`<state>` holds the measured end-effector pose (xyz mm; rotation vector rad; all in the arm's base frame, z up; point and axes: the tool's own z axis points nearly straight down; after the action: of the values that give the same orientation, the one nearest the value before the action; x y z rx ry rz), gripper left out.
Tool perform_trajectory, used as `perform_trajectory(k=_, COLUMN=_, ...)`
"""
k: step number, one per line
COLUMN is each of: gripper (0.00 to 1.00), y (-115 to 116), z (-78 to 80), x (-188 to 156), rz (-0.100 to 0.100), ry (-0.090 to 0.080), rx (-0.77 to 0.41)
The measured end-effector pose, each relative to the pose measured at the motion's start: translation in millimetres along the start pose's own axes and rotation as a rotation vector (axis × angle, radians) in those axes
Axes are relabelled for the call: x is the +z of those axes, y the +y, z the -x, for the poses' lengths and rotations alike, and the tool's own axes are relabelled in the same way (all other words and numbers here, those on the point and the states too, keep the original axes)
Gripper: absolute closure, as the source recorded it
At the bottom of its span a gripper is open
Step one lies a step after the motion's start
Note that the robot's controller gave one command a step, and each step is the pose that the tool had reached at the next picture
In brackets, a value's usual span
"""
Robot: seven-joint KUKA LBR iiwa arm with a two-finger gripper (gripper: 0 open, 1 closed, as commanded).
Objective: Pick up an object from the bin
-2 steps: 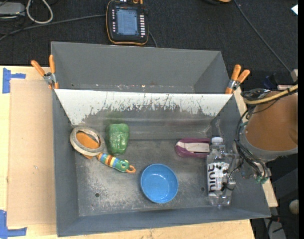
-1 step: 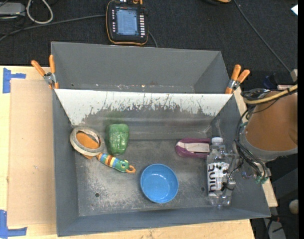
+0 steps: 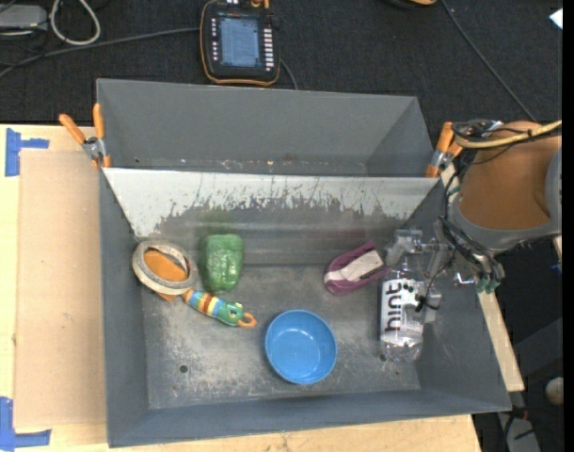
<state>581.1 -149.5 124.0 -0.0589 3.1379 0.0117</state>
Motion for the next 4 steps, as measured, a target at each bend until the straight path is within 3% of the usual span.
perform_trajectory(k=1, gripper=0.00, y=2, z=-93.7, x=2, rz=-0.003, ry=0.016, rx=0.021)
perform_trajectory(k=2, gripper=0.00, y=15, z=-54.4, x=11, rz=-0.003, ry=-0.006, rx=0.019)
perform_trajectory(k=3, gripper=0.00, y=60, z=-85.3, x=45, rz=0.000, ry=0.016, rx=0.081)
perform_trajectory(k=4, gripper=1.00, y=35, z=-103.0, x=32, rz=-0.005, ry=-0.005, rx=0.097)
